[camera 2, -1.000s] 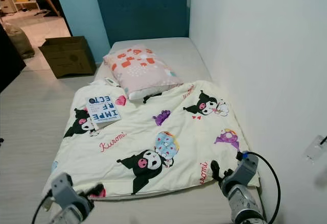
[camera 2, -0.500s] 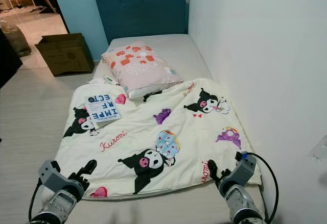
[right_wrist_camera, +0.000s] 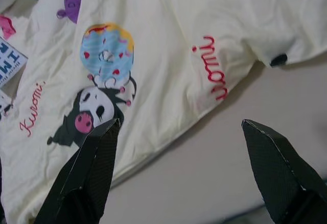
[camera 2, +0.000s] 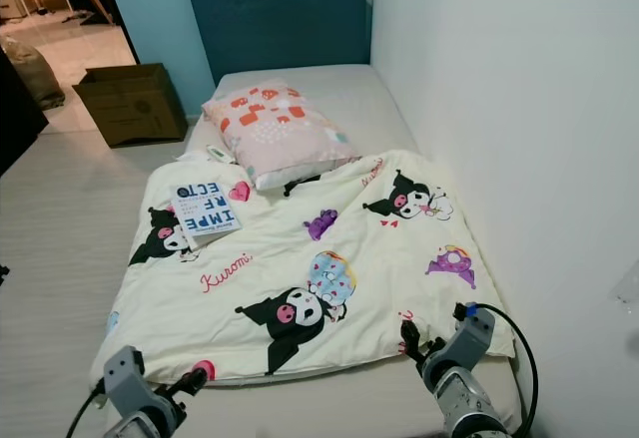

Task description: Clean up the room

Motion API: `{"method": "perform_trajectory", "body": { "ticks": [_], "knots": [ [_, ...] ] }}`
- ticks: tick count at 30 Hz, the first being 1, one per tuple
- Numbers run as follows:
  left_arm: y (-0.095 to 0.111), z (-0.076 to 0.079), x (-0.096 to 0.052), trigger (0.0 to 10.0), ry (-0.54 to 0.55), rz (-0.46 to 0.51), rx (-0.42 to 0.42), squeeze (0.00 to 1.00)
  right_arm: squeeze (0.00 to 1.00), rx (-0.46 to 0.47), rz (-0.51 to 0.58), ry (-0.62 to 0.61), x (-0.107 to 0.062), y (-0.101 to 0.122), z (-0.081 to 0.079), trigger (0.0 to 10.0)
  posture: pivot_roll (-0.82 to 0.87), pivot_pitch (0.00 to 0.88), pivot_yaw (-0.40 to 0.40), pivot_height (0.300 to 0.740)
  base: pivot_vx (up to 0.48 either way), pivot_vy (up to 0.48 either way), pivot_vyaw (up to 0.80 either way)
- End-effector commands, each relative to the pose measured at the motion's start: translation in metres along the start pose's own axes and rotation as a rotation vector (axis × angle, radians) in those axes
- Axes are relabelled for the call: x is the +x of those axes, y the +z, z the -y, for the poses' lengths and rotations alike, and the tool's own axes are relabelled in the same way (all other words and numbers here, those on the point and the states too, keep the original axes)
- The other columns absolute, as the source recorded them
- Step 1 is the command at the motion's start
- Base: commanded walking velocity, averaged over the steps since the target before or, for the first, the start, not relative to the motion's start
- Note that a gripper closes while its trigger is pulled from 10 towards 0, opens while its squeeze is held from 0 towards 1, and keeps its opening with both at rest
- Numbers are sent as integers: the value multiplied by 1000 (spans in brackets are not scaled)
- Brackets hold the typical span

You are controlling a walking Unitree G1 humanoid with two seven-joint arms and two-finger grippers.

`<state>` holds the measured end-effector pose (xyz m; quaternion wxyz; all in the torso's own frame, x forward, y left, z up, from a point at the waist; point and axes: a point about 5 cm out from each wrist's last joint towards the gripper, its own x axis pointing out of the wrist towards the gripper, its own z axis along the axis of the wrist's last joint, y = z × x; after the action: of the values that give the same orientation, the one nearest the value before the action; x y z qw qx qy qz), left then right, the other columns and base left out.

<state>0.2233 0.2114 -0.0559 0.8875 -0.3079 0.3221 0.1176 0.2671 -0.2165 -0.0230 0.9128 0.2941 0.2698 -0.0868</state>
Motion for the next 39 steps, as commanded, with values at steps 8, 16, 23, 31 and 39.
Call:
{"method": "perform_trajectory", "body": {
  "ticks": [8, 16, 23, 31, 39],
  "knots": [
    [-5, -7, -2, 10000, 42, -18, -9, 0, 0, -25, -51, -11, -2, -12, 1, 10000, -129, 55, 28, 740, -77, 0, 0],
    [-7, -7, -3, 10000, 47, -25, 1, 0, 0, -35, -56, -12, -2, -14, 1, 10000, -135, 55, 30, 740, 0, 0, 0],
    [-9, -7, -3, 10000, 46, -29, 1, 0, 0, -41, -63, -15, -3, -16, 2, 10000, -135, 57, 30, 740, 0, 0, 0],
    [-11, -8, -4, 10000, 48, -43, 16, 0, 0, -48, -69, -18, -3, -18, 2, 10000, -134, 58, 31, 740, 0, 0, 0],
    [-13, -7, -4, 10000, 52, -57, 36, 0, 0, -55, -75, -16, -3, -19, 1, 10000, -134, 61, 31, 740, -304, 0, 0]
  ]
}}
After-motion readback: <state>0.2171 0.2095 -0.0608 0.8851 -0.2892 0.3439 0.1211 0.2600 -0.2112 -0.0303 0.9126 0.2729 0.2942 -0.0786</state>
